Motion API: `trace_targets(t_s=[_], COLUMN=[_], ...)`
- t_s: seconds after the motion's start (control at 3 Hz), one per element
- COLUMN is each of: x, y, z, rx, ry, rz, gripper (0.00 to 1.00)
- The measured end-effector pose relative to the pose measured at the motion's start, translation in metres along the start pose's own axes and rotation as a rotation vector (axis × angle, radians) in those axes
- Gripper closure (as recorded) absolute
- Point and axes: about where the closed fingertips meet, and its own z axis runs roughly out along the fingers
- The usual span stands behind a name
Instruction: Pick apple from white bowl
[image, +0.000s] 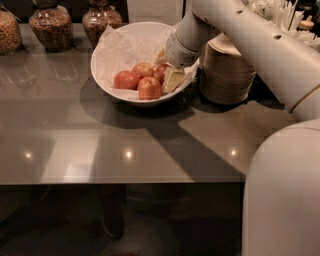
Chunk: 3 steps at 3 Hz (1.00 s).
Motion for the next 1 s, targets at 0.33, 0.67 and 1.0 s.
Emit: trace_targets(t_s=[0.33, 0.67, 1.0], x=[0.001, 0.001, -0.002], y=[-0.004, -0.013, -0.024], z=[-0.005, -0.024, -0.055], rx=[0.010, 0.054, 0.129], ry=[0.029, 0.061, 0.030], rz=[0.012, 0.030, 0.056], gripper=[0.80, 1.00, 1.00])
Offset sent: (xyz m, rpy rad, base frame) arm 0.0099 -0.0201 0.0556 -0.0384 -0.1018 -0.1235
